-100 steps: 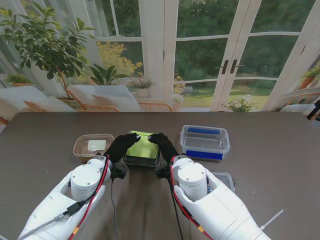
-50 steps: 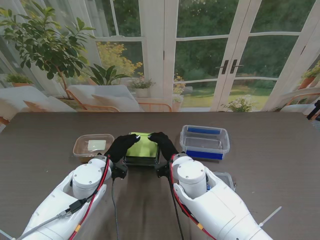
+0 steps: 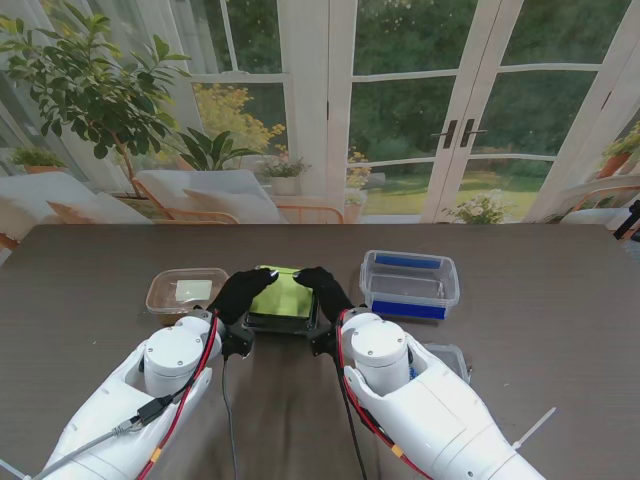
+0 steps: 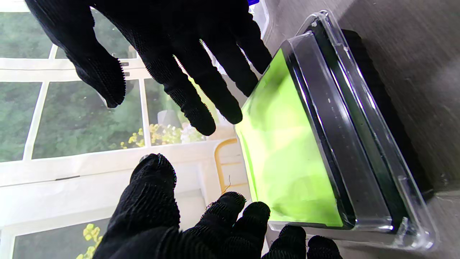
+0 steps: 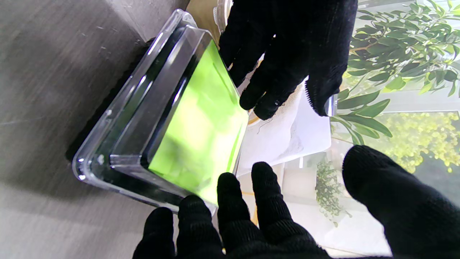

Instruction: Pair container bodies with their lids

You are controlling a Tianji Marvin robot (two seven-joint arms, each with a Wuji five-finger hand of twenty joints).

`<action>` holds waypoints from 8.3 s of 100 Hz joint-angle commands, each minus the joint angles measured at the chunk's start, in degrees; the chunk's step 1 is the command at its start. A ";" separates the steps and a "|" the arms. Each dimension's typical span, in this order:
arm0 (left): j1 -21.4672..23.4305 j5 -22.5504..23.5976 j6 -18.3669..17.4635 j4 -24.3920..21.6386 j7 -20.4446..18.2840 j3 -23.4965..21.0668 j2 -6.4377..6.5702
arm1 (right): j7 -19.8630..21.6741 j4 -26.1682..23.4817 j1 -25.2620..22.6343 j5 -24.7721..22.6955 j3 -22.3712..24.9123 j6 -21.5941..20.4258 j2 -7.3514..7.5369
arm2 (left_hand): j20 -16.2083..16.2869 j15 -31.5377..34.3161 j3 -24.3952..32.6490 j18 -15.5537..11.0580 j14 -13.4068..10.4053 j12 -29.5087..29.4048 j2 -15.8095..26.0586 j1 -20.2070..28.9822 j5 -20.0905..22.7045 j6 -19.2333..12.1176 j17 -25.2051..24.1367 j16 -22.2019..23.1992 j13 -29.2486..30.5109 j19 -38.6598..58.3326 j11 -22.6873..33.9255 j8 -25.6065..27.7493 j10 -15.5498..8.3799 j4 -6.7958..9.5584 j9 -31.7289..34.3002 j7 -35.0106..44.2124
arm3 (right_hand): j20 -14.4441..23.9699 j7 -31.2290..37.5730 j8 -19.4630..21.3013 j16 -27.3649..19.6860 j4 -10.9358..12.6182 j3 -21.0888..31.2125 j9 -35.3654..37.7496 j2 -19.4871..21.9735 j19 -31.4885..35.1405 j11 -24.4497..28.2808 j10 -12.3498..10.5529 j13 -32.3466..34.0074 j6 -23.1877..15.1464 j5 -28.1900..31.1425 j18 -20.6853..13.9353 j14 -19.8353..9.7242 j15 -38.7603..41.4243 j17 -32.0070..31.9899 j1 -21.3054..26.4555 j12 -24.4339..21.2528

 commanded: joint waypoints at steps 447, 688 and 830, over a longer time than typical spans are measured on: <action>-8.47 26.61 10.97 -1.17 -29.83 2.16 9.63 | 14.87 1.86 9.80 -31.50 -7.27 10.17 6.66 | 29.46 81.45 13.90 30.01 21.13 57.48 -1.49 -4.42 14.20 -0.57 57.81 41.80 60.69 105.30 47.84 2.91 7.27 0.80 49.48 2.92 | 27.79 -4.59 2.66 44.52 3.36 2.54 56.76 -3.03 77.30 26.79 -2.42 62.11 -4.86 20.26 18.29 0.02 89.34 78.84 -2.83 25.00; -11.90 24.99 10.01 3.04 -30.63 4.75 9.33 | 15.21 5.63 12.27 -28.49 -9.87 14.04 4.70 | 34.74 78.87 7.37 30.62 21.95 56.87 0.32 -1.59 13.43 1.07 52.25 42.28 58.17 99.96 46.22 2.78 7.77 1.35 47.77 2.73 | 28.95 -0.46 3.52 45.95 3.71 0.32 54.91 -1.38 78.88 28.33 -4.10 62.28 -0.69 6.72 15.27 -3.07 92.08 79.22 -4.19 25.13; -15.16 22.77 8.79 5.44 -30.85 7.11 8.75 | 16.33 5.15 12.59 -25.30 -9.56 15.63 4.29 | 36.06 78.70 4.75 30.61 22.13 57.00 1.10 -0.46 13.12 0.78 51.55 42.69 57.65 99.09 46.20 2.73 7.87 1.59 47.50 2.63 | 29.10 -0.13 2.88 45.80 3.81 -0.09 54.92 -1.16 78.39 27.82 -3.90 62.26 0.05 10.07 15.22 -2.74 91.75 79.14 -4.18 24.49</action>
